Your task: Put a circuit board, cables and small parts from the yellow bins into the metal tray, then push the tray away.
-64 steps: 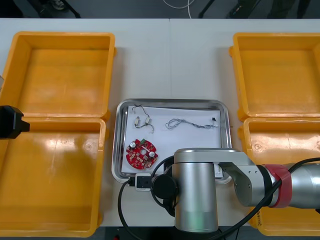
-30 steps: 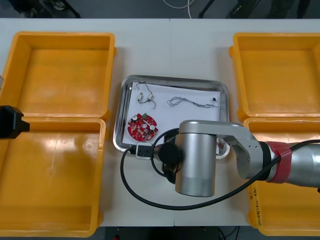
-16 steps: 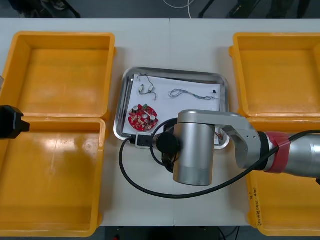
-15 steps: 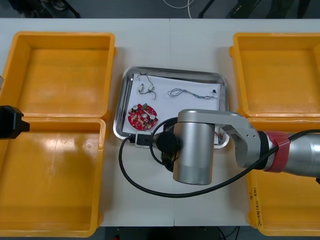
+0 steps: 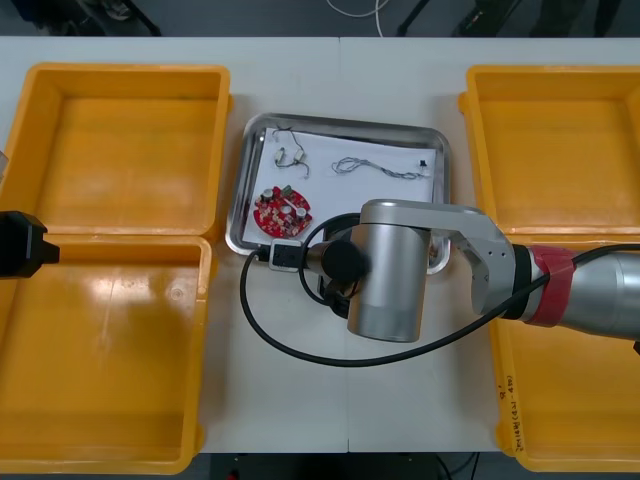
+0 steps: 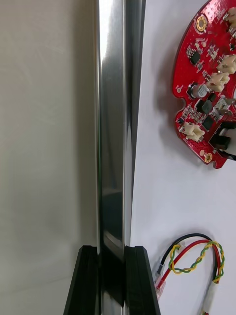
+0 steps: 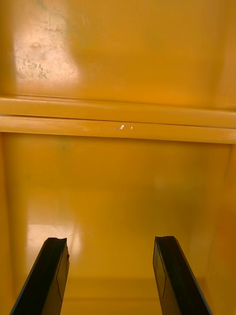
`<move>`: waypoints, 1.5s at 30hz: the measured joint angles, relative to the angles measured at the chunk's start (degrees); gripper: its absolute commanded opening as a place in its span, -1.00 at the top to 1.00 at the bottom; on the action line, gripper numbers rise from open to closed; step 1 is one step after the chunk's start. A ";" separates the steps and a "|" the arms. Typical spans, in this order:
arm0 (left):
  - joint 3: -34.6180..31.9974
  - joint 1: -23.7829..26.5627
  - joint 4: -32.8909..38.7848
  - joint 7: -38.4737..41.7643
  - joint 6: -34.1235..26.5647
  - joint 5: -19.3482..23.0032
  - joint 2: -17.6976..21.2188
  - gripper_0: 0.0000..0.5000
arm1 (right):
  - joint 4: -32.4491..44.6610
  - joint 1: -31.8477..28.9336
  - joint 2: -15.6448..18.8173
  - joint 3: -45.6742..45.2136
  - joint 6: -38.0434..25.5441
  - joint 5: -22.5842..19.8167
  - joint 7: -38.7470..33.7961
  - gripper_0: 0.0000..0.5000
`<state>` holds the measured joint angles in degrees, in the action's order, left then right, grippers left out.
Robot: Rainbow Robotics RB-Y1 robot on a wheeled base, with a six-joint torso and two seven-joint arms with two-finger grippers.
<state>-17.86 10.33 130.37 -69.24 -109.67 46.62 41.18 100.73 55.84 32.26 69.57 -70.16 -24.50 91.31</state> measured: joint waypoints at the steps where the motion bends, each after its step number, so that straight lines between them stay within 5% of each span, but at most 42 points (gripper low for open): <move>1: 0.00 0.00 0.00 0.00 0.00 0.00 0.00 -1.00 | -0.47 0.18 0.00 -0.10 0.56 0.04 0.85 1.00; 45: 0.00 0.00 0.01 -0.01 0.00 0.00 0.00 -1.00 | -16.66 5.18 0.03 -1.99 19.51 0.46 9.73 1.00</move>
<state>-17.86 10.32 130.38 -69.25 -109.67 46.62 41.19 84.07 61.02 32.30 67.58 -50.65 -24.04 101.05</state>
